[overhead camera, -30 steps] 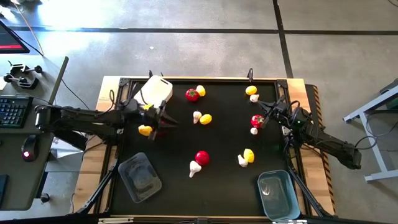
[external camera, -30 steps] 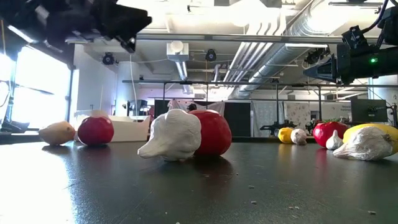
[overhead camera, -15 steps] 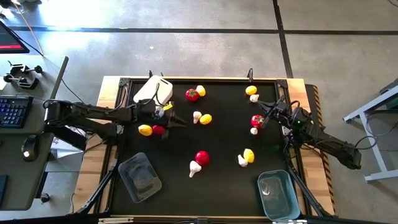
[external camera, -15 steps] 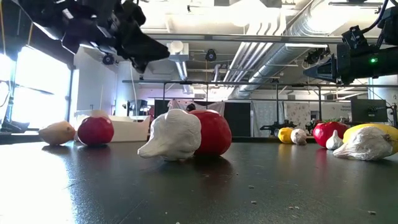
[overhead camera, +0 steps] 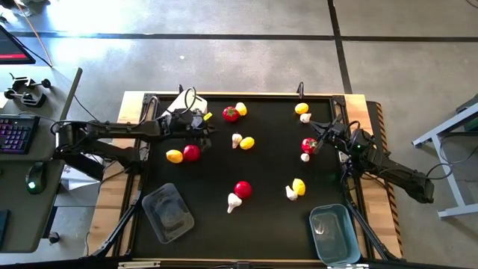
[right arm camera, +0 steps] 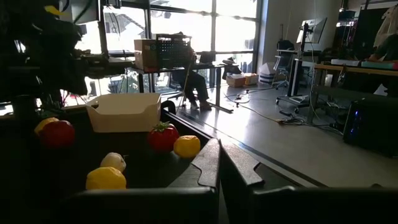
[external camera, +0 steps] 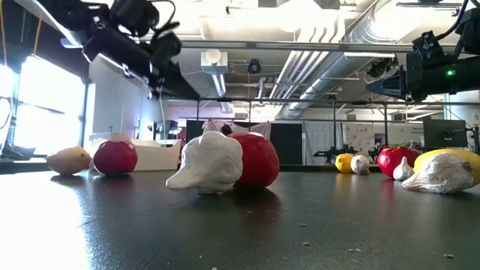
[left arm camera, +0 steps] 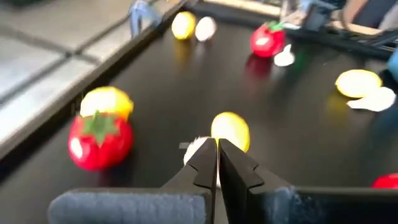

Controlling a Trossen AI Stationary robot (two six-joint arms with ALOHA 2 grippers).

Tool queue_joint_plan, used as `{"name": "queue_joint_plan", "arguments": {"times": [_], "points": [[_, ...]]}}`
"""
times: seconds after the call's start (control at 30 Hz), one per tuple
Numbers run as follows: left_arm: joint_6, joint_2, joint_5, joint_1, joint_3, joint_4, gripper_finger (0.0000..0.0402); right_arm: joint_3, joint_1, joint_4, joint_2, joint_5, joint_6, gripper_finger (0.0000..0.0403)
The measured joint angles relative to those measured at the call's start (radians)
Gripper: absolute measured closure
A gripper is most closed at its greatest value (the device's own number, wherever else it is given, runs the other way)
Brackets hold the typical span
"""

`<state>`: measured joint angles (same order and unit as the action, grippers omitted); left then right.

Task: Sort produce into baskets
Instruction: Put the white garlic into the transparent bin

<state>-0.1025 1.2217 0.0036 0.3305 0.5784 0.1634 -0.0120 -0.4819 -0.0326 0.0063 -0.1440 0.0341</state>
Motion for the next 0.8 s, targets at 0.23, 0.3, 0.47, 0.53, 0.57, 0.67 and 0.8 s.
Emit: {"name": "queue_joint_plan", "arguments": {"times": [0.23,0.3,0.47,0.53,0.57,0.67,0.8], "points": [[-0.004,0.136,0.042,0.020,0.000,0.207,0.0401,0.000,0.000,0.000,0.000,0.001,0.000,0.0402],[0.000,0.179,0.064,0.001,0.001,0.239,0.0401,0.000,0.000,0.000,0.000,0.001,0.000,0.0402],[0.070,0.286,0.031,-0.066,0.013,0.218,0.0379,0.000,0.000,0.000,0.000,0.001,0.000,0.0402],[0.087,0.311,0.036,-0.085,0.053,0.144,0.0357,0.000,0.000,0.000,0.000,0.001,0.000,0.0402],[0.112,0.321,0.031,-0.091,0.078,0.101,0.0344,0.000,0.000,0.000,0.000,0.001,0.000,0.0402],[0.189,0.349,-0.026,-0.100,0.152,-0.037,0.0297,0.000,0.000,0.000,0.000,0.001,0.000,0.0402],[0.264,0.357,-0.059,-0.098,0.250,-0.151,0.0230,0.000,0.000,0.000,0.000,0.001,0.000,0.0402]]}}
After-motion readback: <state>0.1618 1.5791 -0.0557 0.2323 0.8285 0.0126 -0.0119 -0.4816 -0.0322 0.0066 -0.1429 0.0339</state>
